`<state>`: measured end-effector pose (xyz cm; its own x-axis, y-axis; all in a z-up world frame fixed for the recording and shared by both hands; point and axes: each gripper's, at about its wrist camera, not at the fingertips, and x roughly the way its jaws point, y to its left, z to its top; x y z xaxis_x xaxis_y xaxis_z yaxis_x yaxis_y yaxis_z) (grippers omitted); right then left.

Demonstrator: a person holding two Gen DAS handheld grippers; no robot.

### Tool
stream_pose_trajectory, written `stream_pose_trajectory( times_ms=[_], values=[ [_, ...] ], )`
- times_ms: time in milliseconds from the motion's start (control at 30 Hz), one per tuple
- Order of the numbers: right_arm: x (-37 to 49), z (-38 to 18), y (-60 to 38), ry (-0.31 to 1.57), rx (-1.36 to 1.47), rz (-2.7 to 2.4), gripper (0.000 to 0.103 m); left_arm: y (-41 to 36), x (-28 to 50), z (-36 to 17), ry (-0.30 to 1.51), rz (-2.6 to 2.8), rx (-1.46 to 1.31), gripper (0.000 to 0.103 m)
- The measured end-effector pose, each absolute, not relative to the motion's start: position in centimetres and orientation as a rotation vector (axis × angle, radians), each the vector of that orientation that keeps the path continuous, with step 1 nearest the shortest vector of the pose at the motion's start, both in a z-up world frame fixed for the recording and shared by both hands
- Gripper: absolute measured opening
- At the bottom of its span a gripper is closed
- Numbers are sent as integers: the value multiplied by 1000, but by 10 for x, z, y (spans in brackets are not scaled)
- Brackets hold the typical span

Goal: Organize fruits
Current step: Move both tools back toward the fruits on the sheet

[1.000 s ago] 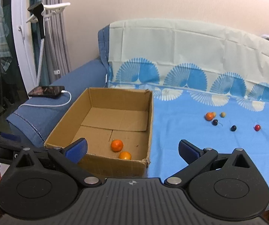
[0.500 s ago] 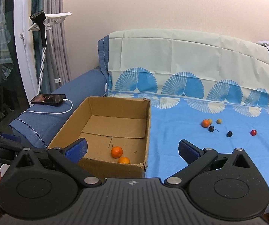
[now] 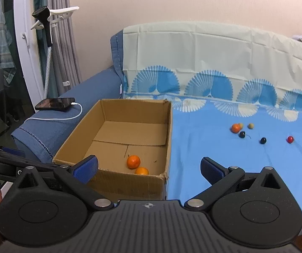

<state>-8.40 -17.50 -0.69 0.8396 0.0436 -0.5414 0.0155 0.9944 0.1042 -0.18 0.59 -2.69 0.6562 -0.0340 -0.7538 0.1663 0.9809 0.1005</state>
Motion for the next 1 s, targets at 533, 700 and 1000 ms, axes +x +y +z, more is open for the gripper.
stream_pose_trajectory(
  times_ms=[533, 700, 1000],
  values=[
    [-64, -32, -190, 639, 160, 39, 102, -7, 21, -45, 920, -94, 208, 103],
    [-56, -37, -201, 637, 191, 19, 102, -20, 30, -48, 938, -97, 236, 103],
    [-47, -45, -283, 595, 308, -194, 102, -87, 61, -40, 926, -192, 301, 103]
  ],
)
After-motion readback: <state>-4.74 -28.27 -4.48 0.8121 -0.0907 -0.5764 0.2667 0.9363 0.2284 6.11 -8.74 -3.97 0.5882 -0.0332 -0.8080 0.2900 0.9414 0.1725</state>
